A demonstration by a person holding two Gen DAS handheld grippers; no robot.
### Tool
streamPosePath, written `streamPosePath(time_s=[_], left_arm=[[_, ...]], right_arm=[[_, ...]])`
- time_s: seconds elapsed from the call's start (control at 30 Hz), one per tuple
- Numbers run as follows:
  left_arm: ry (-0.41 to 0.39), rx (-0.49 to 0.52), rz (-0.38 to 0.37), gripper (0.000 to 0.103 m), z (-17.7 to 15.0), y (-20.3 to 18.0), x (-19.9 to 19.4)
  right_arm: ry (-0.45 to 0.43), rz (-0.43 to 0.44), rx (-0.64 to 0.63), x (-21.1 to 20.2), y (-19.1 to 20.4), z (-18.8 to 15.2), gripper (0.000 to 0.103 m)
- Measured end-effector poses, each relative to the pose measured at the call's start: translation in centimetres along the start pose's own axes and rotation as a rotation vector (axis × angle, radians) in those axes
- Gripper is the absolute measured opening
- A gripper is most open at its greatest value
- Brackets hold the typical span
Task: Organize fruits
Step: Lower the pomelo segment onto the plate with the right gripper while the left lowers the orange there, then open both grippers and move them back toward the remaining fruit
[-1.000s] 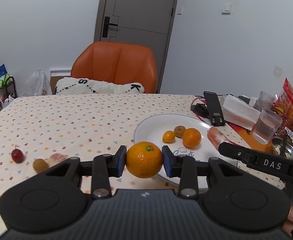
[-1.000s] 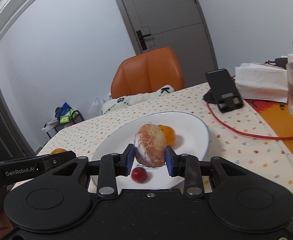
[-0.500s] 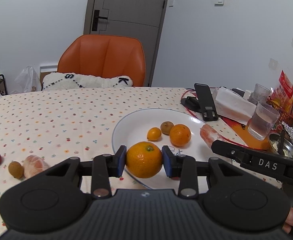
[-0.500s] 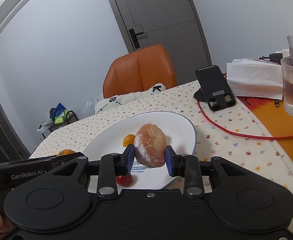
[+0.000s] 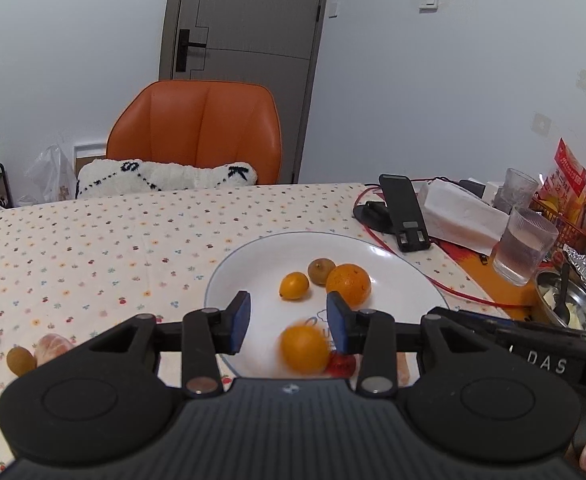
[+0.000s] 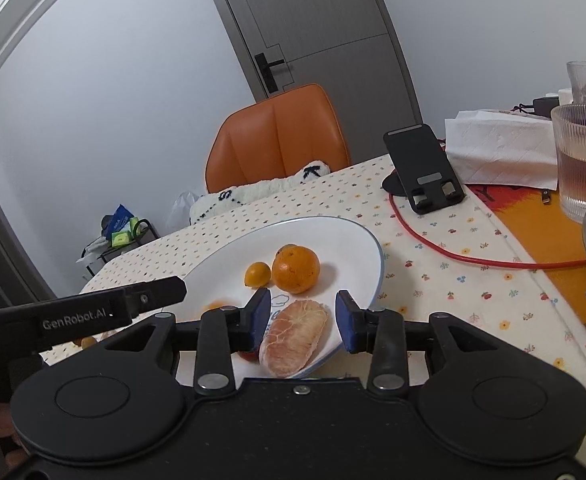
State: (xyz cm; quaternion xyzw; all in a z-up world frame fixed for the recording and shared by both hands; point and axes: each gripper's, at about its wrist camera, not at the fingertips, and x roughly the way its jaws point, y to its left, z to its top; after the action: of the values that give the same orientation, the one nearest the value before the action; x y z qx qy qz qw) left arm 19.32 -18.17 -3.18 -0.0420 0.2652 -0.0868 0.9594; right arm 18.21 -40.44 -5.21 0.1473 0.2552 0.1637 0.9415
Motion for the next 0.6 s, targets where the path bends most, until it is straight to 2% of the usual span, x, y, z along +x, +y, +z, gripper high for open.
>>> streamPosePath(time_s=[0.2,0.43,0.5,0.6], left_arm=[[0.000,-0.009,0.020,0.042,-0.1,0.8,-0.8],[0.020,-0.015,0.038,0.049,-0.4,1.7,-1.8],[0.016,-0.019,0.045,0.065,-0.5,2.0,-2.3],[0.001,-0.025,0.051,0.079,-0.6,2.4,-3.3]], right_arm=[[0.003,0.016,-0.015,0.1,0.8,-0.1,0.039],[-0.006,0.013,-0.045,-0.3,2.1,-0.1,0.052],[-0.009,0.010,-0.056,-0.5,2.5,-0.1,0.057],[-0.023,-0.016,-0.073,-0.9,3.2,-0.2,0.071]])
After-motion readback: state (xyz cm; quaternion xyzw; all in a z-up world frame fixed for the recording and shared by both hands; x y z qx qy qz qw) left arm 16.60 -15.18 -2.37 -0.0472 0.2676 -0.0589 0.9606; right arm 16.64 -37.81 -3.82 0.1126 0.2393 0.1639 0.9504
